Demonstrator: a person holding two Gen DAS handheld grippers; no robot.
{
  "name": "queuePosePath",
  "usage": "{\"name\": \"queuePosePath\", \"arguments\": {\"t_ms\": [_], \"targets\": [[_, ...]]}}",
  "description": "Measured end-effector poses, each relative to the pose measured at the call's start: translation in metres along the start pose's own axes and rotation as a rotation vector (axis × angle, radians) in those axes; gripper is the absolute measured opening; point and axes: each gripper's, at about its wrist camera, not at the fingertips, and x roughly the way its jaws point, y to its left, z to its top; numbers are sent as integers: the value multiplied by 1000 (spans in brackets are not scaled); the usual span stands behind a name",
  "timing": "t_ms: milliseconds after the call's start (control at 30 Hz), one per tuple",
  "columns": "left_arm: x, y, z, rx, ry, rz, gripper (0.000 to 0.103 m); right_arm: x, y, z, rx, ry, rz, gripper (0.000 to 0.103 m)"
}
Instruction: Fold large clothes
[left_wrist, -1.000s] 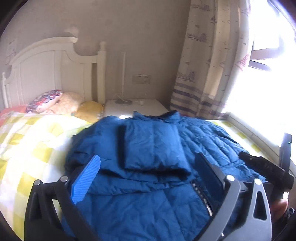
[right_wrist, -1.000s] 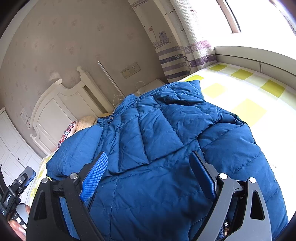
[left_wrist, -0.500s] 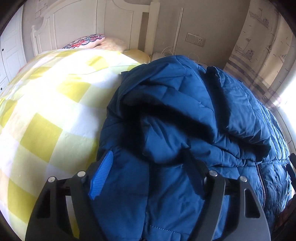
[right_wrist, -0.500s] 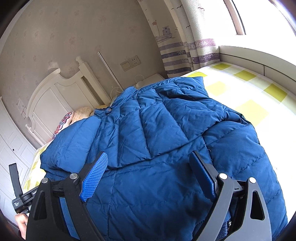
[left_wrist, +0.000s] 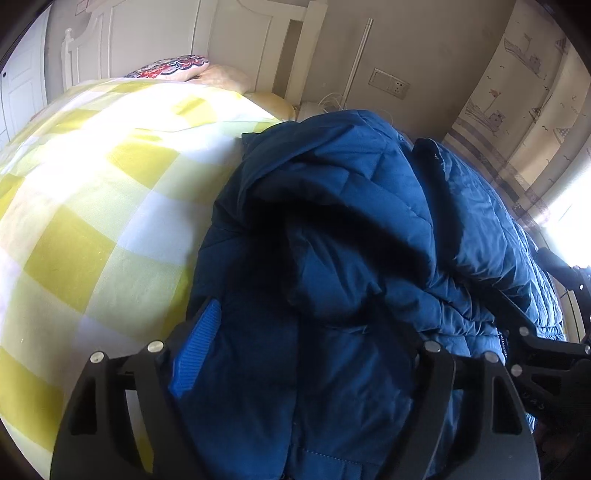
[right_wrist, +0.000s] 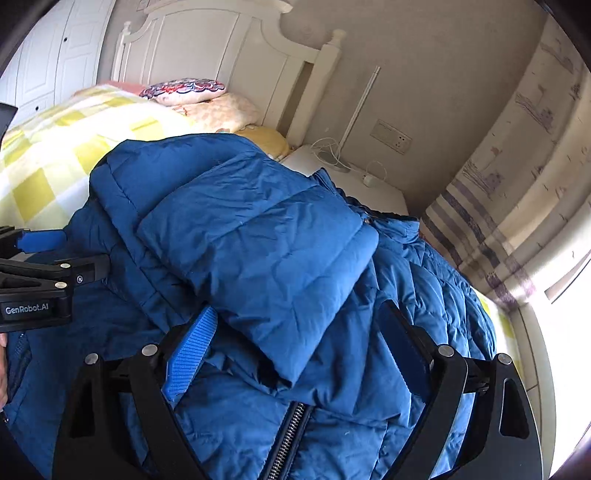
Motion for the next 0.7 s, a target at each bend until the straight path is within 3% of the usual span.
{"name": "queuePosePath", "arguments": {"t_ms": [167,333,400,533,633,700], "targets": [[1,0,0,0,4,-15,84,12,15,8,-78,-28,-79,83],[2,0,0,8,8,-20,87,-10,-11,2,52,-135,42,48],[2,0,1,9,9,-20,87,-17,-35,1,188,-154,119,41],[1,-1,1,6,7,-24,87,-25,-96,-21,530,-198,316,40],[1,-1,0,6,7,-24,88,-17,-146,-58,842,-214,465,40],[1,-1,0,6,8,-25,88,-3,-168,-86,1000,-173,503,40]]}}
